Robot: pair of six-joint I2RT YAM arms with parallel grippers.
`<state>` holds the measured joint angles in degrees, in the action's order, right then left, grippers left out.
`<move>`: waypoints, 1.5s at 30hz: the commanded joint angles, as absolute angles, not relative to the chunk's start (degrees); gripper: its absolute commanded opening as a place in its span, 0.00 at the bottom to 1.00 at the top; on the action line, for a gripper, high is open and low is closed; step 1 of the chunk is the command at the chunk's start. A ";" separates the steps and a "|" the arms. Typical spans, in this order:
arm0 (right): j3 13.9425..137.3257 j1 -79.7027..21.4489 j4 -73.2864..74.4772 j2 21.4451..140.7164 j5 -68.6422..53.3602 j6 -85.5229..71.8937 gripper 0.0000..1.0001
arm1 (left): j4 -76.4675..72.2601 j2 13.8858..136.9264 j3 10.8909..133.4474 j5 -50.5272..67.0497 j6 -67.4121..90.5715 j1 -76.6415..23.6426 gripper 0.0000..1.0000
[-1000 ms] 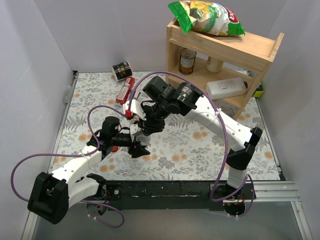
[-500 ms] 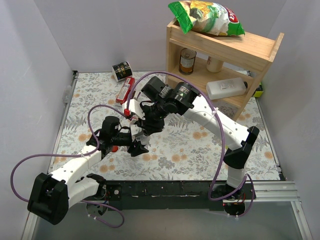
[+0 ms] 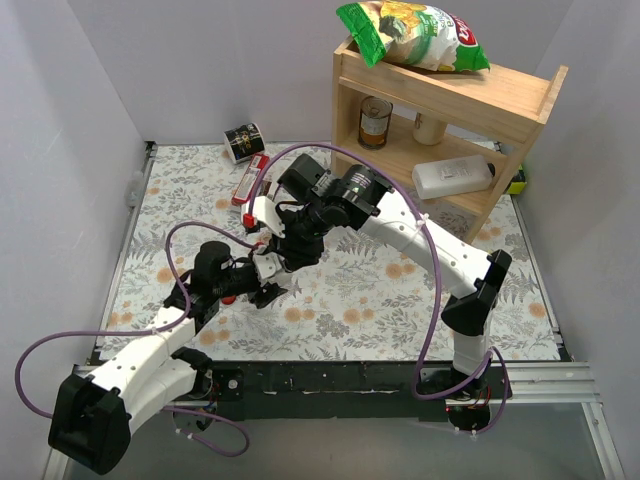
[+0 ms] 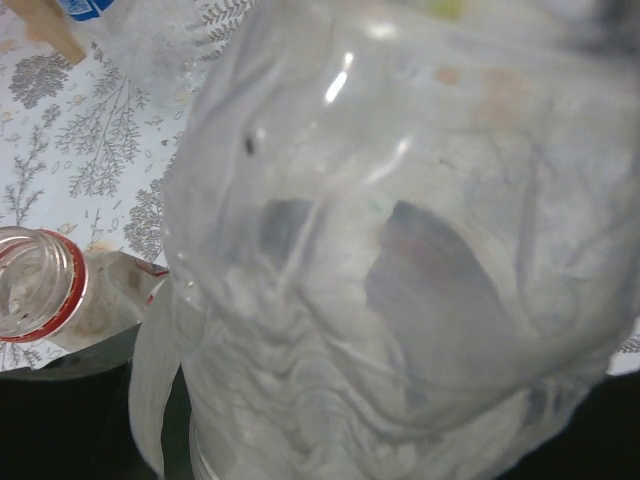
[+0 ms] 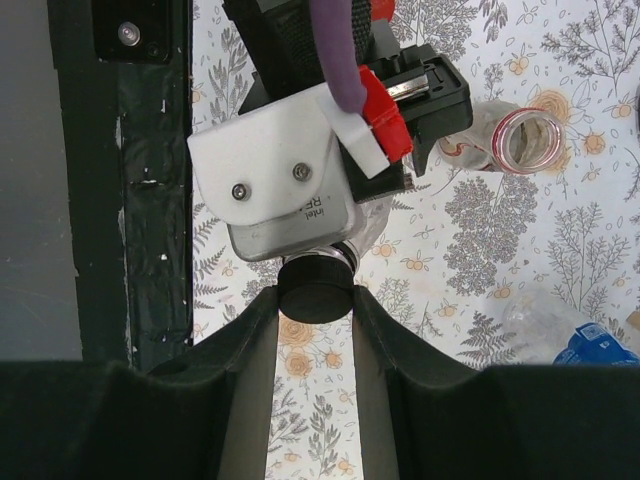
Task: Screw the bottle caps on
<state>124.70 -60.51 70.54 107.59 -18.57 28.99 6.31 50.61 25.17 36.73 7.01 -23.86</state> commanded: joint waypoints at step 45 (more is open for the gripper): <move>129.02 -66.09 72.77 111.36 -9.06 33.13 0.13 | 4.22 60.56 31.12 52.47 21.63 -23.64 0.00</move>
